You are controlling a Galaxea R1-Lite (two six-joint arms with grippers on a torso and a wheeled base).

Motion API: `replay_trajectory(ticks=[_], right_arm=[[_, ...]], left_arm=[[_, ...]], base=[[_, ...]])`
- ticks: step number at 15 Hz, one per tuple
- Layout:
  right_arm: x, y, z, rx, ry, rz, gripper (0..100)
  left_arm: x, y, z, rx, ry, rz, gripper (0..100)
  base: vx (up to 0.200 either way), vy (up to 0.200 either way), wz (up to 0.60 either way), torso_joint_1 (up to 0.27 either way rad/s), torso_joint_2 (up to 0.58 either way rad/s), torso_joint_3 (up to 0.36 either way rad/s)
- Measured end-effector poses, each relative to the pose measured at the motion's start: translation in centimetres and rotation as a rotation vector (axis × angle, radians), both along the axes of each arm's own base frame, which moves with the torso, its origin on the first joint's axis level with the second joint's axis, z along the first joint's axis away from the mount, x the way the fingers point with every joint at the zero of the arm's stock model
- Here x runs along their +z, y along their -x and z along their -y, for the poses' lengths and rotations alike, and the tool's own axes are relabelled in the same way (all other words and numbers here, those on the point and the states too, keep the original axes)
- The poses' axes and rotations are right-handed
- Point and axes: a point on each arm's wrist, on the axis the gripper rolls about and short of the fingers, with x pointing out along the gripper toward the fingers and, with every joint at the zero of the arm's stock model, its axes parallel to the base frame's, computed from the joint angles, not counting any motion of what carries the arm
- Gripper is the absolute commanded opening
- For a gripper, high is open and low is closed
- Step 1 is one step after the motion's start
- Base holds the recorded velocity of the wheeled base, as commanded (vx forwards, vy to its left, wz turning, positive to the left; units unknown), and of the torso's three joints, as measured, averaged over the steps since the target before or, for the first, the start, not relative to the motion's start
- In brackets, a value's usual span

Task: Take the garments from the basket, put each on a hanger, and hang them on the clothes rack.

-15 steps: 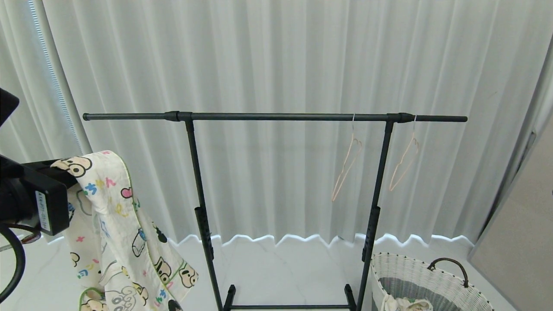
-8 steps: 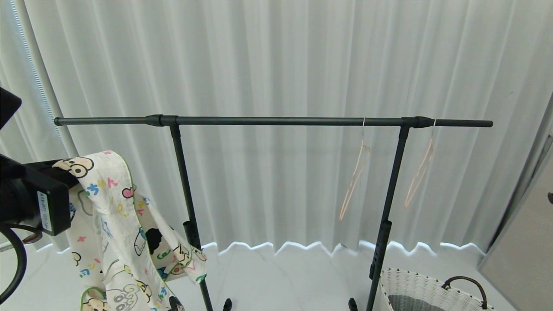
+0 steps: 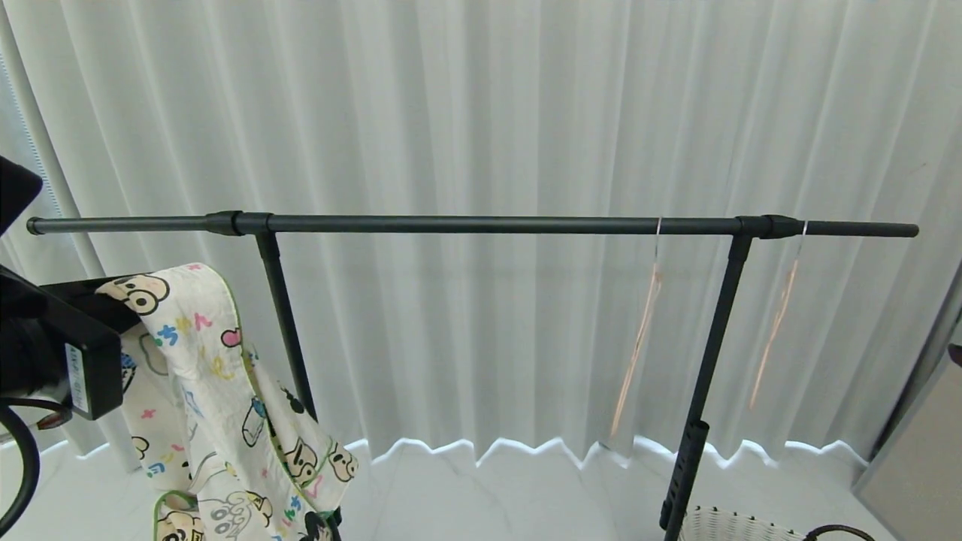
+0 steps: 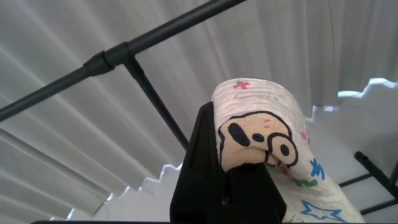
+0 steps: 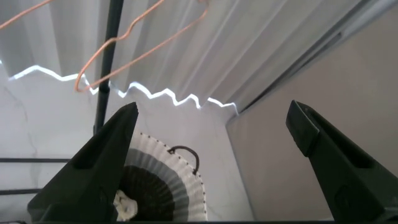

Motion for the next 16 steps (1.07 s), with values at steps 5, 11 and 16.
replay_trajectory(ticks=[5, 11, 16], right_arm=[[-0.5, -0.2, -0.1, -0.013, -0.036, -0.014, 100], [-0.8, -2.6, -0.6, -0.039, -0.197, 0.003, 100], [-2.7, -7.9, -1.8, -0.098, -0.306, -0.029, 100]], left_arm=[[0.0, 0.2, -0.1, 0.002, 0.004, 0.005, 0], [-0.3, 0.3, -0.1, 0.004, 0.005, -0.005, 0], [-0.3, 0.3, -0.2, 0.005, 0.002, -0.004, 0]], base=[[0.08, 0.0, 0.0, 0.002, 0.0, 0.001], [0.0, 0.0, 0.0, 0.0, 0.0, 0.0], [0.0, 0.0, 0.0, 0.0, 0.0, 0.0]])
